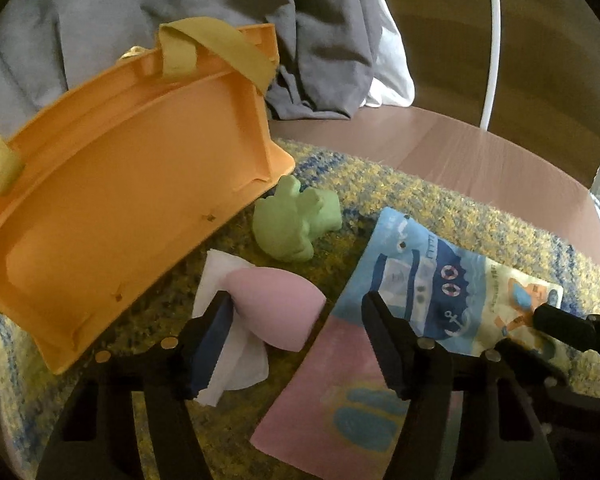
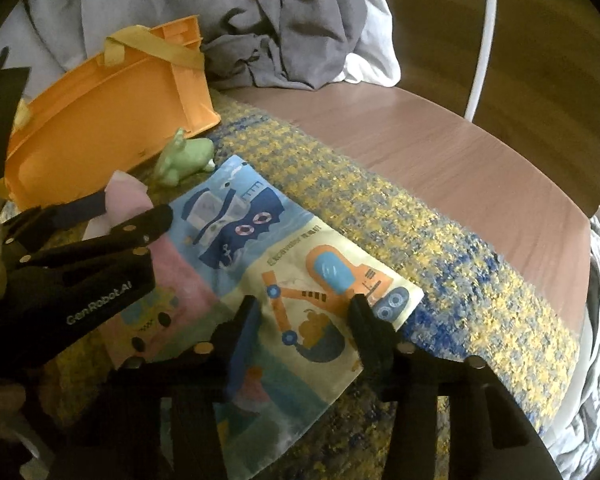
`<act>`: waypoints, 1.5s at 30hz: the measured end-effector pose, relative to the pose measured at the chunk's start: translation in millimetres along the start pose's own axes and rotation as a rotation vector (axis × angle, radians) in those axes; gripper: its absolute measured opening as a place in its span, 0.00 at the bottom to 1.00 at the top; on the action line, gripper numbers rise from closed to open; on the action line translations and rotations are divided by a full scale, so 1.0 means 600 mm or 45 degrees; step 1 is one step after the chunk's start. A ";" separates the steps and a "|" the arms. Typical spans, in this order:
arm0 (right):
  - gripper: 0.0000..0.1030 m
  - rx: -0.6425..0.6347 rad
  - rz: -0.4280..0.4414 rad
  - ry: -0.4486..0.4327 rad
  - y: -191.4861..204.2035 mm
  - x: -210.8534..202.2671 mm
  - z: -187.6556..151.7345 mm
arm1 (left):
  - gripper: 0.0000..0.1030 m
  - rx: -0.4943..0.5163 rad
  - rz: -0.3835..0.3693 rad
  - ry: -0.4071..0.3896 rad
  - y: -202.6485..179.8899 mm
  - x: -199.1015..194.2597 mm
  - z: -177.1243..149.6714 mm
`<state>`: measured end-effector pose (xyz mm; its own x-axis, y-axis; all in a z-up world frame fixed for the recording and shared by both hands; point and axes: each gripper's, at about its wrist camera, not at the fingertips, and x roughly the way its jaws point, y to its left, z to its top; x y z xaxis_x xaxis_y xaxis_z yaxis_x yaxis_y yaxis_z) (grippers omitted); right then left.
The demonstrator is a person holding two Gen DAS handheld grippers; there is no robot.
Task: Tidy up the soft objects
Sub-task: 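Move the left gripper to the pink sponge while the right gripper approaches the picture book, then close the left gripper on the pink sponge while the right gripper pinches the book edge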
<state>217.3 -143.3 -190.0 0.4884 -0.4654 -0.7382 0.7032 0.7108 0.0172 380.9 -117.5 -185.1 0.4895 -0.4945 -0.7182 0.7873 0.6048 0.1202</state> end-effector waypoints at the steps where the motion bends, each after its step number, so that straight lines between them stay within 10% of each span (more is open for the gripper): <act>1: 0.36 -0.006 0.000 -0.003 0.001 0.000 0.001 | 0.58 0.001 0.001 -0.003 0.000 0.000 0.001; 11: 0.05 -0.024 0.044 -0.016 -0.002 0.004 0.008 | 0.40 0.027 0.024 -0.032 0.001 -0.003 0.003; 34: 0.03 -0.012 0.041 -0.192 -0.024 -0.085 0.020 | 0.39 -0.037 0.024 -0.172 -0.005 -0.103 0.008; 36: 0.05 -0.001 0.040 -0.175 -0.030 -0.086 0.015 | 0.39 -0.036 0.023 -0.176 -0.011 -0.108 0.005; 40: 0.46 0.024 0.053 -0.126 -0.041 -0.087 -0.004 | 0.39 -0.019 0.011 -0.167 -0.023 -0.114 -0.009; 45: 0.46 0.067 0.087 -0.079 -0.054 -0.087 -0.031 | 0.39 -0.014 -0.030 -0.142 -0.036 -0.116 -0.022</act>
<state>159.6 -132.3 -164.4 0.5662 -0.4495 -0.6909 0.6923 0.7143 0.1027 324.6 -87.9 -147.1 0.5103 -0.5745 -0.6400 0.7951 0.5988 0.0965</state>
